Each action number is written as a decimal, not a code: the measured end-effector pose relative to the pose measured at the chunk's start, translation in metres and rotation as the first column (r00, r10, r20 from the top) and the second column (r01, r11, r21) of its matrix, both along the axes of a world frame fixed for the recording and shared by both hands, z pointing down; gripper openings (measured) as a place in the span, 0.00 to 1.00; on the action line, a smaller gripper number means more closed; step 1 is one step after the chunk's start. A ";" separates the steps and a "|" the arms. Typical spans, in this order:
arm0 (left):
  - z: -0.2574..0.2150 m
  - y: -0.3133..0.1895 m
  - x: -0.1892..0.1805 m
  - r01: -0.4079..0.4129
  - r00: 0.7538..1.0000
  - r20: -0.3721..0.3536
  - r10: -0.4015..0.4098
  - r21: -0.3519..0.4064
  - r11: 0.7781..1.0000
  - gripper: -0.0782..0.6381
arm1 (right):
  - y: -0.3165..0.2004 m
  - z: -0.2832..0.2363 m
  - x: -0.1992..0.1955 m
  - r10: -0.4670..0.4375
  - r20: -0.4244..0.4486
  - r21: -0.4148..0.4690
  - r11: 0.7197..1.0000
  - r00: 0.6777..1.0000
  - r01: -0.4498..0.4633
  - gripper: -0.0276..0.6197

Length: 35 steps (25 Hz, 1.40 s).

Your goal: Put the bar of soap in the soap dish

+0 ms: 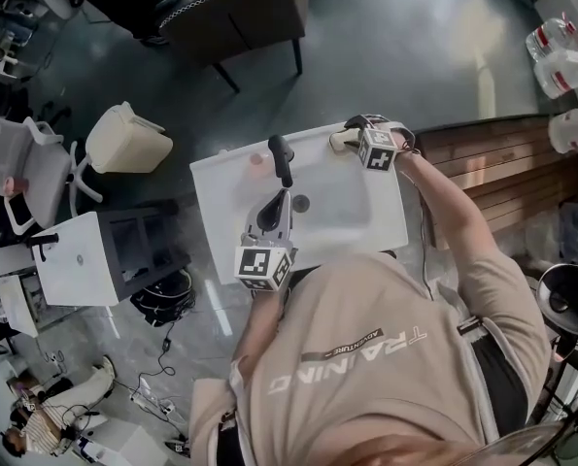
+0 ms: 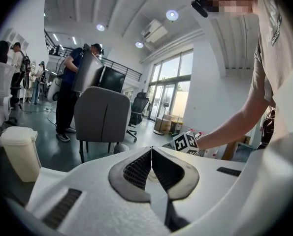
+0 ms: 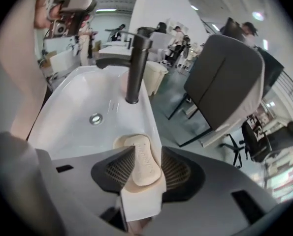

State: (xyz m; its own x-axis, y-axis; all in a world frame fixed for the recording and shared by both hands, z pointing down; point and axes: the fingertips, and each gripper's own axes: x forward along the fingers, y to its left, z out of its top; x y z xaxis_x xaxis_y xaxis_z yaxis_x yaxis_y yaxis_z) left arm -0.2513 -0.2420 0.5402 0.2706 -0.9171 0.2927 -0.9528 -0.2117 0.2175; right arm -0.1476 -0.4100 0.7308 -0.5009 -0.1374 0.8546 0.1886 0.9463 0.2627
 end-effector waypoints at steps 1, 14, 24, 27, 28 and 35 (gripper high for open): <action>-0.002 0.001 -0.002 0.000 1.000 0.001 0.000 0.005 1.000 0.12 | -0.002 -0.007 0.000 0.064 0.036 -0.021 0.998 0.997 -0.063 0.29; -0.007 0.020 -0.005 -0.038 0.999 -0.031 0.039 0.043 0.998 0.12 | 0.045 -0.074 0.038 0.501 0.310 -0.234 0.864 0.808 -0.446 0.06; -0.011 0.018 0.003 -0.074 0.996 -0.046 0.077 0.062 0.995 0.12 | 0.128 -0.106 0.033 0.620 0.375 -0.438 0.773 0.689 -0.458 0.06; -0.019 0.019 0.005 -0.084 0.996 -0.033 0.087 0.077 0.993 0.12 | 0.146 -0.127 0.028 0.621 0.426 -0.456 0.776 0.658 -0.436 0.06; -0.023 0.018 0.004 -0.086 0.996 -0.027 0.089 0.085 0.993 0.12 | 0.148 -0.136 0.026 0.621 0.448 -0.460 0.777 0.643 -0.430 0.06; -0.069 0.007 -0.005 -0.057 0.994 -0.082 0.072 0.181 0.982 0.12 | 0.155 -0.209 0.027 0.609 0.613 -0.528 0.790 0.504 -0.311 0.06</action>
